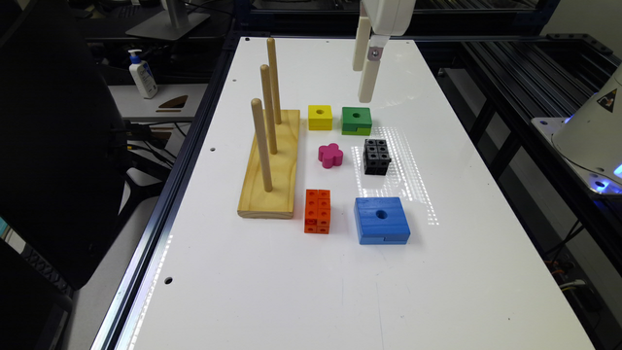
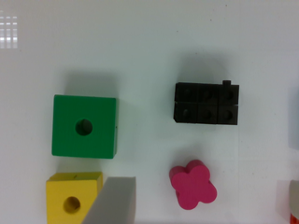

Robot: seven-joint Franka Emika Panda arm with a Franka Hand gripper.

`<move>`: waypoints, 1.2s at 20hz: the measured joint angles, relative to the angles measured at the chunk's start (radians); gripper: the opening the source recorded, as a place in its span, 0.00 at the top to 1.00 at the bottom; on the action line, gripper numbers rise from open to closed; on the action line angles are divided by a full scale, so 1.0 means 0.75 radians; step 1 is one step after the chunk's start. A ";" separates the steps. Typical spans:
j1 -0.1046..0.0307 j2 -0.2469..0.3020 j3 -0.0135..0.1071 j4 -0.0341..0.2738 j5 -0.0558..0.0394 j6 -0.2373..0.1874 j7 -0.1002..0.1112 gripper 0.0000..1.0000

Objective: Pick up pink flower.

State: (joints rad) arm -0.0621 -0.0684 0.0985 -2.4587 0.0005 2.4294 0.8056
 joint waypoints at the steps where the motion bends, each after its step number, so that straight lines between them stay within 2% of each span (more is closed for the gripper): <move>1: 0.000 0.007 0.000 0.000 0.000 0.001 0.000 0.00; 8: -0.001 0.100 0.000 0.003 0.000 0.084 0.000 0.00; 15: -0.001 0.120 -0.001 0.007 0.000 0.090 0.000 0.00; 21: -0.001 0.232 -0.001 0.008 0.000 0.198 0.000 0.00; 24: 0.000 0.250 0.001 0.021 0.000 0.211 0.000 0.00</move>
State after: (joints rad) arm -0.0621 0.1192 0.0990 -2.4426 0.0005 2.5880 0.8059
